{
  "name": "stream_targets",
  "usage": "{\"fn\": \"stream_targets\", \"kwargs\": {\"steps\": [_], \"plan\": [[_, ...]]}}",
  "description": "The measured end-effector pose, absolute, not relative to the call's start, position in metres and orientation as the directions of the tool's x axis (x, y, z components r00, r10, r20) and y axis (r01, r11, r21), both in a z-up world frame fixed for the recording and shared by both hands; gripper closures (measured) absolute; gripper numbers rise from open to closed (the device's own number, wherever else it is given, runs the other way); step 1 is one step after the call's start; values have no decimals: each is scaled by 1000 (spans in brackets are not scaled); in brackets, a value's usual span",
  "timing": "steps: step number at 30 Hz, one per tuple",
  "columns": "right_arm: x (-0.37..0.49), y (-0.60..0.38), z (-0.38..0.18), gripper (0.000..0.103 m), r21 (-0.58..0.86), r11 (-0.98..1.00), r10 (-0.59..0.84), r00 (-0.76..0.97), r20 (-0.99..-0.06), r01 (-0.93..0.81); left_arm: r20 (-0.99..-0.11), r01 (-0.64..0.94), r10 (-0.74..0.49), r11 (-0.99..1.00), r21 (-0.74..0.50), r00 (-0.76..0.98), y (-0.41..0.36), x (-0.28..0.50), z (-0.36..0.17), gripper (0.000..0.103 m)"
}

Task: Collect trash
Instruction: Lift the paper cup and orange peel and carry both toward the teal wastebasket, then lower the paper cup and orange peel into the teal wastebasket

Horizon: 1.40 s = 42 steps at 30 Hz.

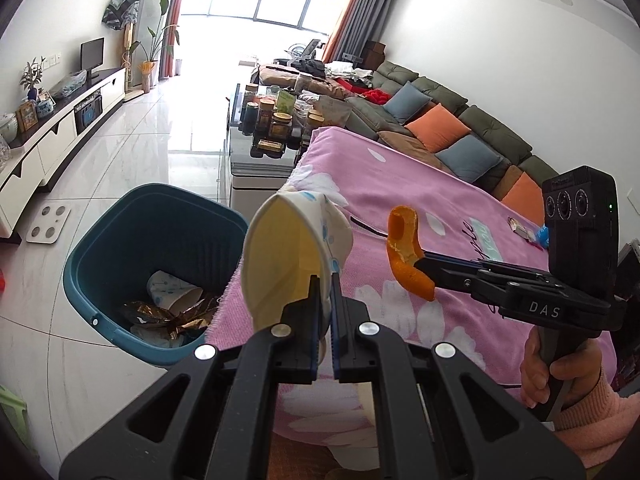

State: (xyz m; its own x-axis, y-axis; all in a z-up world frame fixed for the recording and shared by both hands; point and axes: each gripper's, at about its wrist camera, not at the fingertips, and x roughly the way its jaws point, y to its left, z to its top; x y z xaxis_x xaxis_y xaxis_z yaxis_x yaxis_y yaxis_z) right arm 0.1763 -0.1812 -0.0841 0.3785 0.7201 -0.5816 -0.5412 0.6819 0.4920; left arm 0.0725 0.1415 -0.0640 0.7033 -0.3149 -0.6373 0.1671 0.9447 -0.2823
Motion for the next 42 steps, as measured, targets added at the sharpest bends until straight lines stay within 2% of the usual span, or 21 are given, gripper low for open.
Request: {"fn": "stream_targets", "kwargs": {"steps": [42], "plan": [[192,-128,-66,92,473,628,749,315,-583,-618,-637,64,-209,968,-243,742,186,74,-61,98]]}}
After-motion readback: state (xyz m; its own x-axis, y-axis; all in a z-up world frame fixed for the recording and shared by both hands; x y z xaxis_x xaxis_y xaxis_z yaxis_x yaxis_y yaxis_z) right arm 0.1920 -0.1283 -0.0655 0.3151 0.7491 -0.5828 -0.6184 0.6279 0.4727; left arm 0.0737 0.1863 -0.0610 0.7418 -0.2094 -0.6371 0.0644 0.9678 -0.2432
